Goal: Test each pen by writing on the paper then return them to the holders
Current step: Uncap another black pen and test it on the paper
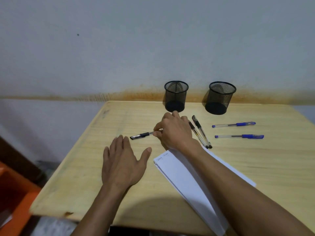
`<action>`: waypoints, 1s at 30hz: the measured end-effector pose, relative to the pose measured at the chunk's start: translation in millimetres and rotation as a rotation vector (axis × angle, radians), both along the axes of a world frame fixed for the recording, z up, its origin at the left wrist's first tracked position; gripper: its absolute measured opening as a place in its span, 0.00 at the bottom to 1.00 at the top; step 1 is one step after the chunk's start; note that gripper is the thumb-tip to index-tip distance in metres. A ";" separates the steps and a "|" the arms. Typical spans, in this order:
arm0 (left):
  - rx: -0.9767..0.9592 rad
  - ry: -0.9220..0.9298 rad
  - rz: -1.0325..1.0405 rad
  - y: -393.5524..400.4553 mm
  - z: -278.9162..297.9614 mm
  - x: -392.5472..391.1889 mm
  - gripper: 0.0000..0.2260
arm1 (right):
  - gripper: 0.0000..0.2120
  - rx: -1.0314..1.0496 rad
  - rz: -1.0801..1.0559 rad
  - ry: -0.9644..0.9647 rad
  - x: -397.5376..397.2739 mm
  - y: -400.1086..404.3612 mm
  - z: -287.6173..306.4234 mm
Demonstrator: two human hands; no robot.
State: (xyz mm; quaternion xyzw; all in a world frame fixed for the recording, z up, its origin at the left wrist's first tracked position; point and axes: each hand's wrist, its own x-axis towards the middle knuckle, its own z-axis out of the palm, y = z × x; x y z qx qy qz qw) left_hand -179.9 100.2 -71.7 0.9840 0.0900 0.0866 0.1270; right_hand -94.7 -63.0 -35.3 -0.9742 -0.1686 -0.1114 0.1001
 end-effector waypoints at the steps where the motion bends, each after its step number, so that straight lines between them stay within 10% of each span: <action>1: 0.000 -0.002 0.000 0.0 0.3 -0.5 0.42 | 0.13 -0.001 0.008 -0.002 -0.2 0.1 -0.8; 16: -0.291 -0.465 -0.355 -34.9 32.4 -6.1 0.13 | 0.04 0.654 0.010 0.201 -70.2 -81.7 45.0; 23: -0.428 -0.530 -0.504 -71.9 51.0 -2.5 0.08 | 0.09 1.453 -0.128 0.291 -87.3 -108.1 54.3; 30: -0.523 -0.503 -0.521 -90.3 59.4 -5.7 0.07 | 0.06 1.509 -0.153 0.285 -93.9 -89.7 31.1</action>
